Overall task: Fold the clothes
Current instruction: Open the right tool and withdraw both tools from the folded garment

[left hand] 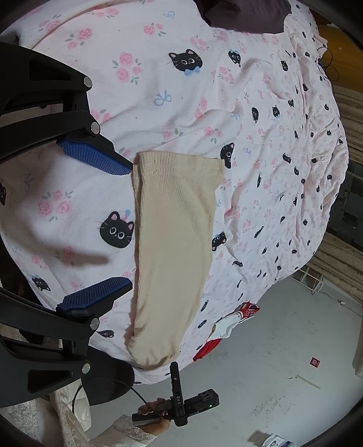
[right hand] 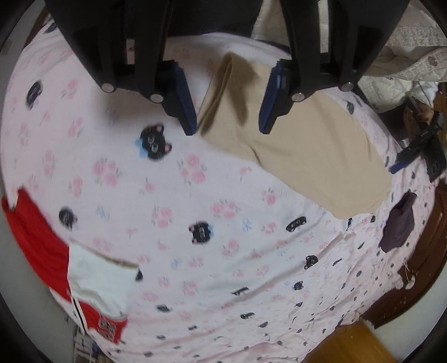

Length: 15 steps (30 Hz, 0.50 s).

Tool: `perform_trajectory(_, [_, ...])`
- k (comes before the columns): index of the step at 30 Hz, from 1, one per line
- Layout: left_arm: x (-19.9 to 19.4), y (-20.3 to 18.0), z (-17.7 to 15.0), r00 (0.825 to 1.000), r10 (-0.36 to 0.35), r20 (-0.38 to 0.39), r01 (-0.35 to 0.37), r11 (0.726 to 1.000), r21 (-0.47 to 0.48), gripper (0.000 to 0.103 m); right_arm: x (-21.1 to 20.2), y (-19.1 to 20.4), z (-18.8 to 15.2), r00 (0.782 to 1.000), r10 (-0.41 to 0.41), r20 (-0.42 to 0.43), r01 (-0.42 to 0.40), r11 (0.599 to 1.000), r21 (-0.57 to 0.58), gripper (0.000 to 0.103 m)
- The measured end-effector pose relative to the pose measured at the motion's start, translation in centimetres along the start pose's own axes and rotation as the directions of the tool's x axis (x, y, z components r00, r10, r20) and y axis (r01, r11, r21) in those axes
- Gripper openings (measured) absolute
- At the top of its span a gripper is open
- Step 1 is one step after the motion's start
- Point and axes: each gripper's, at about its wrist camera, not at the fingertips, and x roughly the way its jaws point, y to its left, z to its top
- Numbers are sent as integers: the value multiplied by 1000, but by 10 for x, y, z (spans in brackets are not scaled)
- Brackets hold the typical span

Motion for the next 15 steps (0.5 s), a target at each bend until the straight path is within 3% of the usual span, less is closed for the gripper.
perform_trajectory(6, [1, -7, -1, 1000, 21, -10, -21, 1000, 6, 71, 8, -21, -22, 991, 135, -4, -133, 984, 122, 57])
perform_trajectory(15, [7, -2, -4, 999, 17, -36, -19, 997, -69, 71, 18, -9, -31, 995, 95, 5, -95, 992, 82, 57])
